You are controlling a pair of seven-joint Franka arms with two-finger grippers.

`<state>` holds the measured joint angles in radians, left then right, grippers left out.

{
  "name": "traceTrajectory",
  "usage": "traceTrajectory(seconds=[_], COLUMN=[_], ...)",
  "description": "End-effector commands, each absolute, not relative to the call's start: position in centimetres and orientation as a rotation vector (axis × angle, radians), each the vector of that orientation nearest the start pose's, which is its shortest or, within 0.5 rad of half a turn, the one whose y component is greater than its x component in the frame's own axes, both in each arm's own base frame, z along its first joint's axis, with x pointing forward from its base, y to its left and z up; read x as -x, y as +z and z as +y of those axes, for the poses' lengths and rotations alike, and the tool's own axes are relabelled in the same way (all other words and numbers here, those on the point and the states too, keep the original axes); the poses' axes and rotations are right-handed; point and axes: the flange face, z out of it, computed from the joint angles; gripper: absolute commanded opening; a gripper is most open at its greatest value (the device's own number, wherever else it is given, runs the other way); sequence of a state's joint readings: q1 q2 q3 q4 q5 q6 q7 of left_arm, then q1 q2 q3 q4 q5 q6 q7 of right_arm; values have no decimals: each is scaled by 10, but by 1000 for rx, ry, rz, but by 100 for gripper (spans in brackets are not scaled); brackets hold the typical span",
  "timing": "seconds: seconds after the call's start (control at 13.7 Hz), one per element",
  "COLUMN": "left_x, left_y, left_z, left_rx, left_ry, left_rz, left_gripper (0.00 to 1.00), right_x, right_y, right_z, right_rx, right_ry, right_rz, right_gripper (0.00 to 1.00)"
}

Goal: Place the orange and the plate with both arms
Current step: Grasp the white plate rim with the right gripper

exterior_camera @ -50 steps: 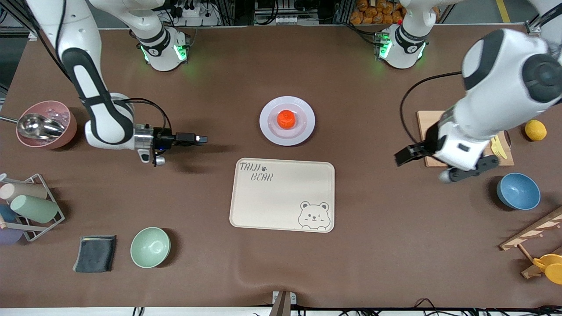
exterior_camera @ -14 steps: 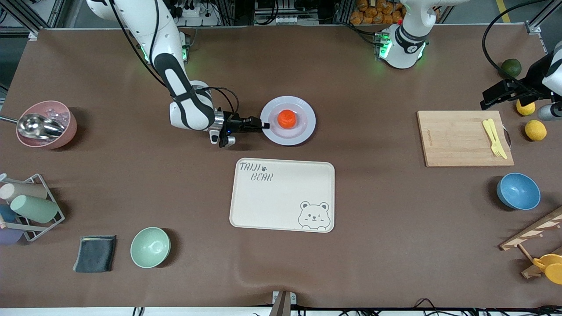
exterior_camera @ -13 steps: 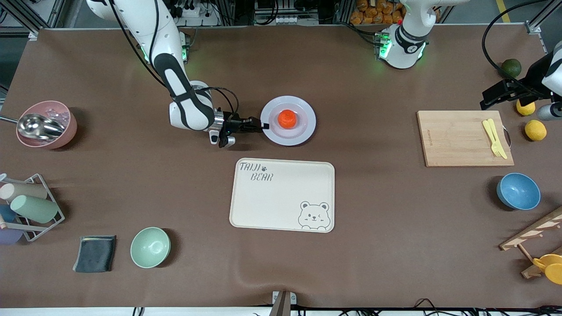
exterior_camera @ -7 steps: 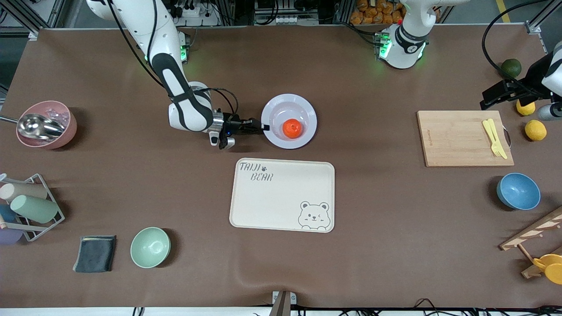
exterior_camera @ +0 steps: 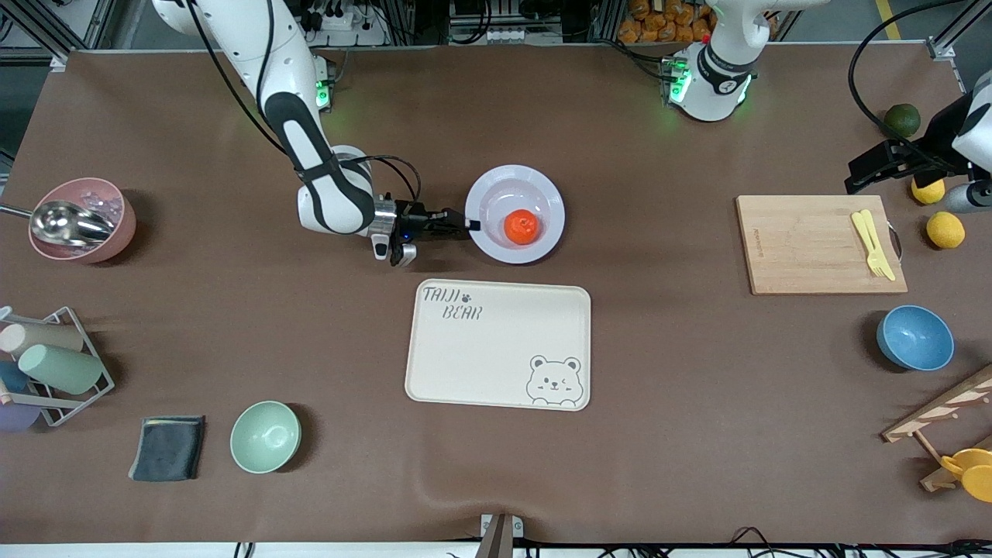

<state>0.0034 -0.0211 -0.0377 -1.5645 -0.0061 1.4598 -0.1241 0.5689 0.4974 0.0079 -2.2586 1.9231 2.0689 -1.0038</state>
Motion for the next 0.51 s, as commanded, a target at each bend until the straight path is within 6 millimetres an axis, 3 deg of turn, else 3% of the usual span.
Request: traceTrajectory(seconds=[0.0,0.22,0.44], left_x=[-530,-531,-532], left_y=[632,631,630], left_z=[-21,-20,-21], left_rx=[3144,3144,3144], left_ry=[129,132,129], left_rz=[-131,-131,-129], left_gripper=[100,100,100], right_x=[-409,-435,-463], right_y=[154,165,180], right_z=[315,294,294], right_rx=[1835,1814,1807], right_ry=[149,104,67], right_rz=[134,191,253], right_gripper=[0,0,0])
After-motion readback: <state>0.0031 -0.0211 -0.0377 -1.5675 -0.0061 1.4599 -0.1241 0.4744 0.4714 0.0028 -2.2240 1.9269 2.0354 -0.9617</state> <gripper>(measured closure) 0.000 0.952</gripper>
